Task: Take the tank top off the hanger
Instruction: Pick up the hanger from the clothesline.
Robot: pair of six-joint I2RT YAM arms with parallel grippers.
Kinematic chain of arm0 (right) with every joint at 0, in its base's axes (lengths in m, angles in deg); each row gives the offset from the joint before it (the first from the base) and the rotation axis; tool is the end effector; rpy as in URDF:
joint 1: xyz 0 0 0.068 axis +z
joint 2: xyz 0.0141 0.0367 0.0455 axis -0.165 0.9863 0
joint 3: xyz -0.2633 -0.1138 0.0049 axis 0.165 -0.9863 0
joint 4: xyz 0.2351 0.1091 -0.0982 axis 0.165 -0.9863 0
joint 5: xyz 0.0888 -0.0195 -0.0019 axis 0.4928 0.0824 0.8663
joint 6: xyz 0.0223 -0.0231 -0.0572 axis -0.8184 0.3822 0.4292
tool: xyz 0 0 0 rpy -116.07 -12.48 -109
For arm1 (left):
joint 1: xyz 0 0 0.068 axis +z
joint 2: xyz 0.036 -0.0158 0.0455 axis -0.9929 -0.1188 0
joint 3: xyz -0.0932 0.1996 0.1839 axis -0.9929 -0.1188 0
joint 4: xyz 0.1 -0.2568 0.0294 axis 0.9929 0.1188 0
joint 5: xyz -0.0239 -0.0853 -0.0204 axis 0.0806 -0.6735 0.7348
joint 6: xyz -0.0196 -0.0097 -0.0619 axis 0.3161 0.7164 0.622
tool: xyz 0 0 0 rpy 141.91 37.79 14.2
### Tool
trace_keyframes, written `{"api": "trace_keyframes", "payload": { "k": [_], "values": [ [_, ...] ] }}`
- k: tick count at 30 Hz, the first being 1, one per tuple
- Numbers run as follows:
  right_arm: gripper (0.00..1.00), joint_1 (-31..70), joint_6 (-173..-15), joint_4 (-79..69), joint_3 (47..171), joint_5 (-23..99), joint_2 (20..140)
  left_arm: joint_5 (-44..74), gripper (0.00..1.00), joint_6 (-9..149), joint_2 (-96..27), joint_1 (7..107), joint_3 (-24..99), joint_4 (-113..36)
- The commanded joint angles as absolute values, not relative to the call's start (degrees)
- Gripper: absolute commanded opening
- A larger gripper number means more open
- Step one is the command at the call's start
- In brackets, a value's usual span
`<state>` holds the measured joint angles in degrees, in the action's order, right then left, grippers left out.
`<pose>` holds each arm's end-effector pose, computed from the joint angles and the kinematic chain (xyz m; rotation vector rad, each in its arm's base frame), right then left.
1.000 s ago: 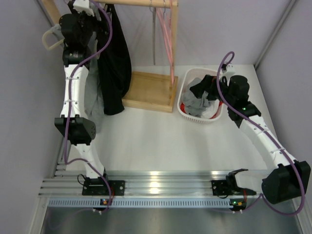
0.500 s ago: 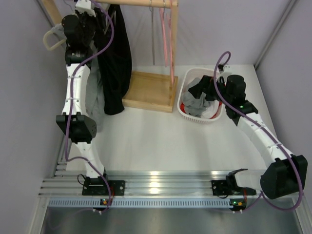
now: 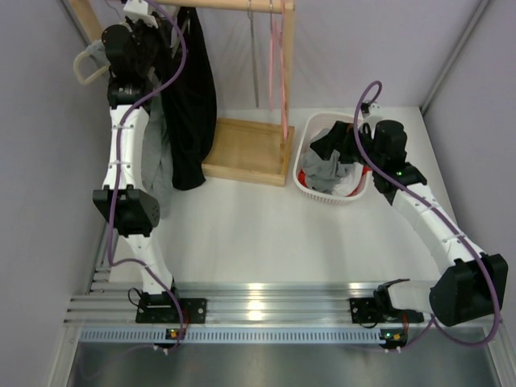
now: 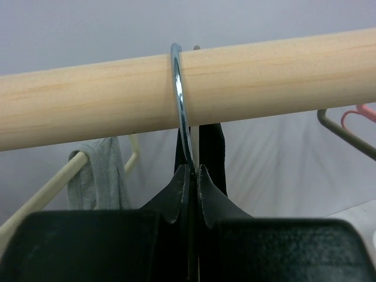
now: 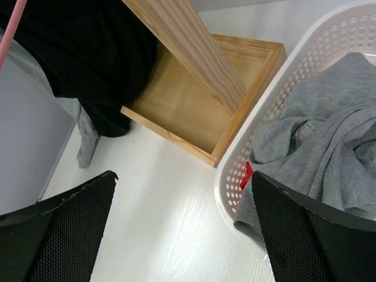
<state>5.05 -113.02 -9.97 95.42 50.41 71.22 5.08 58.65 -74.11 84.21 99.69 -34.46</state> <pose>0.3066 0.0974 0.3583 -0.0636 1.9053 0.7983 0.4852 -0.0076 0.5435 0.2668 1.2585 -0.1873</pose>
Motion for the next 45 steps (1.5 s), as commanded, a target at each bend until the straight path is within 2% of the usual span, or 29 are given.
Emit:
{"api": "trace_keyframes", "payload": {
  "k": [1,10,16,23,27,37,45],
  "values": [
    [0.96,4.4,-113.4,-7.9,97.5,51.3,70.9,2.1,0.00,64.0,-71.8,84.3,101.5,-40.1],
    [0.96,4.5,-113.6,-7.9,96.0,51.6,69.0,1.3,0.00,69.5,-67.5,84.3,98.7,-45.8],
    [0.96,4.4,-113.5,-7.9,94.4,51.7,66.9,1.0,0.00,72.4,-62.6,84.4,90.0,-53.6],
    [0.96,4.4,-113.6,-7.8,92.8,52.2,64.7,0.9,0.00,72.8,-57.1,84.4,84.5,-53.7],
    [0.96,4.5,-114.3,-7.9,92.2,53.3,63.9,0.2,0.00,71.4,-55.6,84.4,83.5,-48.0],
    [0.96,4.5,-115.7,-5.7,91.4,56.7,60.7,0.9,0.00,75.2,-45.3,84.3,65.0,-47.5],
    [0.96,6.2,-112.1,-4.9,92.7,60.7,58.1,-0.1,0.00,80.1,-29.5,84.2,49.5,-45.5]
  ]
}}
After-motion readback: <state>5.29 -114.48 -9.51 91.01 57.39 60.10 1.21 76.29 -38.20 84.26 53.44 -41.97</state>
